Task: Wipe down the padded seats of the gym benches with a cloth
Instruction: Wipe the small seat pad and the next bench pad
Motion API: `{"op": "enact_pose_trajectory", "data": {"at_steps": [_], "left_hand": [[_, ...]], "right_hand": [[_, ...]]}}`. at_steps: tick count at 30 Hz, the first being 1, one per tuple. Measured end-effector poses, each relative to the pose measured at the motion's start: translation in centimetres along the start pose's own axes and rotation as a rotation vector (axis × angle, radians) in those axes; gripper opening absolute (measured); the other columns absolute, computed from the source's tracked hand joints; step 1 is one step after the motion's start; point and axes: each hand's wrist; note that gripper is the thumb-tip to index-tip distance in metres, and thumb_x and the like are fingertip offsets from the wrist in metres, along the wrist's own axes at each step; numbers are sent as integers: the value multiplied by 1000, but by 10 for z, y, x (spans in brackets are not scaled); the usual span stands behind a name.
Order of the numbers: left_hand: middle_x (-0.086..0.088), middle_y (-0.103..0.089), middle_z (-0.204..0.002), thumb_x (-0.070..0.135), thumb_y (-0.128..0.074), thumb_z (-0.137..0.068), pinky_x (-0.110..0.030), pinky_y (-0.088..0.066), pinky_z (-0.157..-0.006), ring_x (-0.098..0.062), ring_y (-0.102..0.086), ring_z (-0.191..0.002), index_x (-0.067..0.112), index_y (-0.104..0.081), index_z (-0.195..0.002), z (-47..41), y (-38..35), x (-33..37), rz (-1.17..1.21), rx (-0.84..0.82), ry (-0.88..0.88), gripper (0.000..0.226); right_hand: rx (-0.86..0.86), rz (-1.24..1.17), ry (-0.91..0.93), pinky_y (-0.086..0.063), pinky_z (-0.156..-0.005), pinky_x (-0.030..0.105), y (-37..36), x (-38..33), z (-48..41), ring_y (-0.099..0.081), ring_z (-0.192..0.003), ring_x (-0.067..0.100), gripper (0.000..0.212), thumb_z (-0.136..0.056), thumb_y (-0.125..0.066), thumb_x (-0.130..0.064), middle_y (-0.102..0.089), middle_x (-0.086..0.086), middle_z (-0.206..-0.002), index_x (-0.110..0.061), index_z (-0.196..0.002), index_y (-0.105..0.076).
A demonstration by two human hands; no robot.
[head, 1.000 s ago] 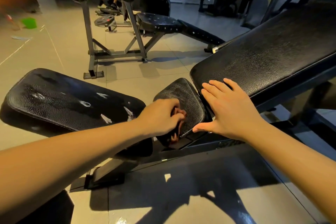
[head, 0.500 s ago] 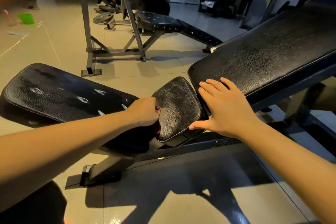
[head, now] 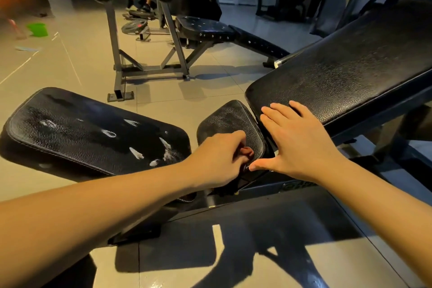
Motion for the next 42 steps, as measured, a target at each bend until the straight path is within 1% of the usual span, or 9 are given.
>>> {"op": "enact_pose_trajectory", "data": {"at_steps": [5,11,17,22,24,28,34,39,42], "left_hand": [[-8,-70,-112,21,-59,-98,-31,-43,-79,-30,-63,-107,13,-59,-115,-37,12,-52,-86,85,333,19],[11,-66,-96,27,-64,-95,-27,-43,-75,-13,-62,-95,22,-58,-107,-13,-2,-2,16,72,-83,14],[-12,-70,-112,26,-59,-100,-31,-37,-76,-34,-62,-105,11,-60,-114,-49,6,-58,-120,179,303,20],[5,-70,-99,27,-65,-96,-33,-47,-77,-17,-64,-93,23,-58,-104,-30,2,-17,26,70,-76,12],[0,-72,-106,26,-63,-97,-34,-48,-81,-22,-65,-99,20,-60,-110,-40,2,-28,-13,133,-22,15],[-14,-70,-115,25,-60,-100,-31,-36,-75,-36,-61,-107,10,-60,-111,-64,9,-67,-64,198,366,19],[3,-70,-103,27,-63,-96,-35,-50,-81,-18,-64,-96,20,-60,-109,-43,-3,-18,25,161,-95,15],[-15,-69,-101,26,-60,-99,-35,-35,-71,-38,-62,-101,13,-57,-96,-78,7,-77,-18,239,377,14],[-8,-70,-99,26,-62,-98,-35,-39,-71,-30,-63,-95,13,-60,-101,-66,5,-59,-19,223,213,14]], "right_hand": [[8,-16,-1,-32,-119,53,2,-1,1,-45,-143,29,124,-69,-22,-99,-53,11,-150,-6,-142,-56],[21,-17,9,-30,-120,52,-2,0,1,-44,-143,29,121,-69,-29,-98,-52,11,-150,-4,-141,-57],[12,-23,7,-32,-119,53,-2,-1,1,-45,-143,30,122,-71,-25,-98,-53,12,-150,-4,-142,-56],[19,-8,9,-31,-120,53,-2,1,0,-43,-144,29,121,-72,-28,-98,-51,12,-151,-4,-142,-55],[31,-13,10,-31,-119,53,-4,1,0,-44,-143,30,120,-71,-29,-98,-53,12,-150,-4,-141,-56],[23,-26,6,-33,-119,53,-2,0,0,-46,-142,30,121,-70,-28,-98,-53,12,-149,-4,-141,-57],[21,-7,10,-30,-120,53,-4,1,1,-43,-144,29,121,-72,-28,-97,-51,13,-152,-3,-143,-54],[29,-28,8,-32,-119,53,-5,0,0,-46,-142,29,120,-69,-32,-98,-54,11,-149,-4,-140,-57],[19,-36,8,-32,-119,53,-4,0,0,-45,-143,30,120,-71,-31,-98,-53,12,-150,-4,-141,-56]]}}
Point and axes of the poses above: each hand's wrist, its own z-axis away from the middle knuckle, its own y-axis out of the back of the hand, x = y × z
